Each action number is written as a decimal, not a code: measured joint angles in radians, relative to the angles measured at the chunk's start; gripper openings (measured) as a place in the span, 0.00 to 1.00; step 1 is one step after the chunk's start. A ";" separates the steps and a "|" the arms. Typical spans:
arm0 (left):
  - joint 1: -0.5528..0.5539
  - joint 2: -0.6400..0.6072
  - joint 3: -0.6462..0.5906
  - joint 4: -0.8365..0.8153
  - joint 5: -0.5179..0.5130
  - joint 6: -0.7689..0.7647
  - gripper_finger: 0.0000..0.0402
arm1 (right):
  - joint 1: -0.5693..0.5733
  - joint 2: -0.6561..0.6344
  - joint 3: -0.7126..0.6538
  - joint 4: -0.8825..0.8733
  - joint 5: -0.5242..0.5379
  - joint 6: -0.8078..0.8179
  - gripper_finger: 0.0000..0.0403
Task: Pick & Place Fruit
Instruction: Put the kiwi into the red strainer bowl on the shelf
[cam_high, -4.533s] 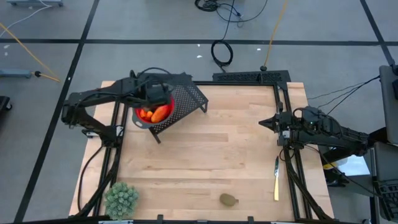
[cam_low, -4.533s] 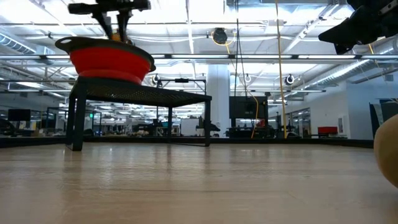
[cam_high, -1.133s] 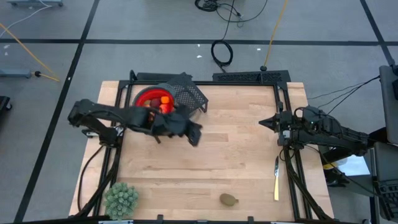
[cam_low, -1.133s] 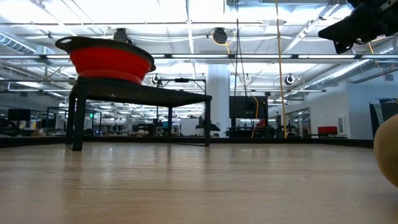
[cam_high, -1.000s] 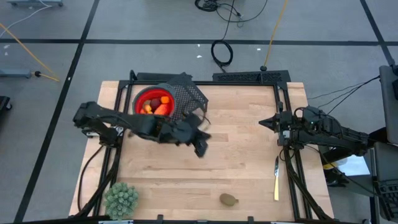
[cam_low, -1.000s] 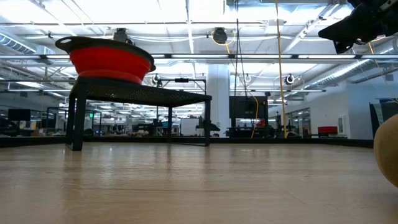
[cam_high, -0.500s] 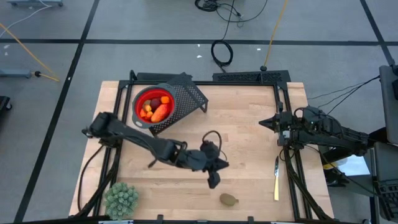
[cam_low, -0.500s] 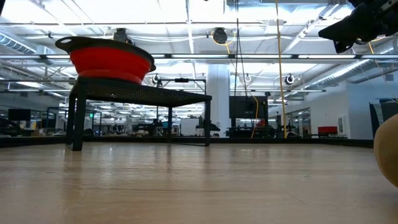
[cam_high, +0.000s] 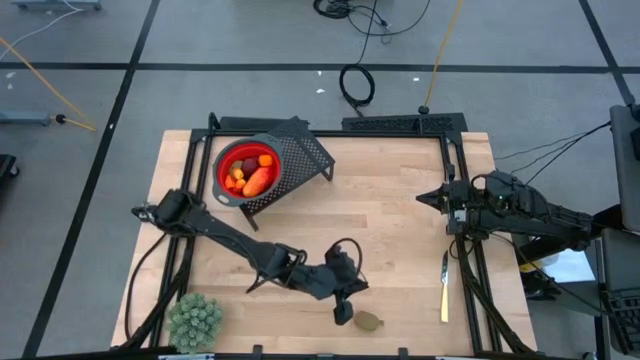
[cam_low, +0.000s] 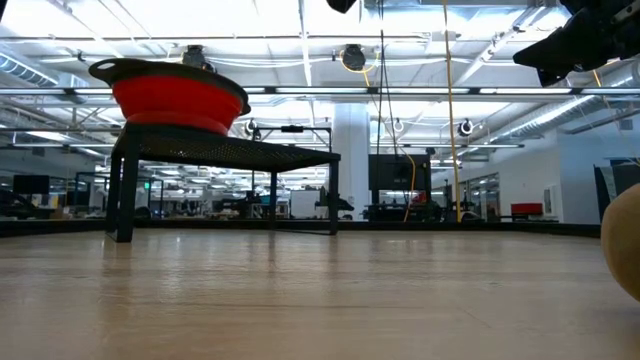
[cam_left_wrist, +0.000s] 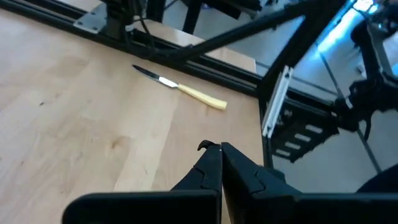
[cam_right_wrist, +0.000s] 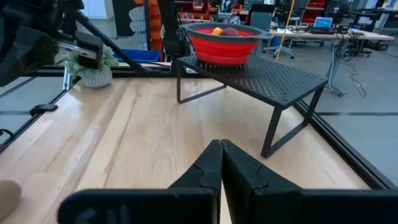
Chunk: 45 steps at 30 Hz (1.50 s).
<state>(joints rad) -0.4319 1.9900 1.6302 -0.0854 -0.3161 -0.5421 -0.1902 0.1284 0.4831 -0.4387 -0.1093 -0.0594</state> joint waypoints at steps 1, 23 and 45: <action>-0.005 0.000 0.000 -0.005 0.000 0.011 0.00 | 0.000 0.000 0.000 0.000 0.000 -0.006 0.00; -0.067 -0.065 0.000 -0.225 -0.015 0.110 0.00 | 0.019 0.044 0.000 0.139 -0.183 0.265 0.00; -0.046 -0.205 -0.028 -0.372 0.056 0.224 0.00 | 0.471 0.522 0.002 0.591 0.022 0.301 0.00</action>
<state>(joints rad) -0.4777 1.7846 1.6023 -0.4577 -0.2603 -0.3177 0.2810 0.6502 0.4853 0.1518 -0.0876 0.2420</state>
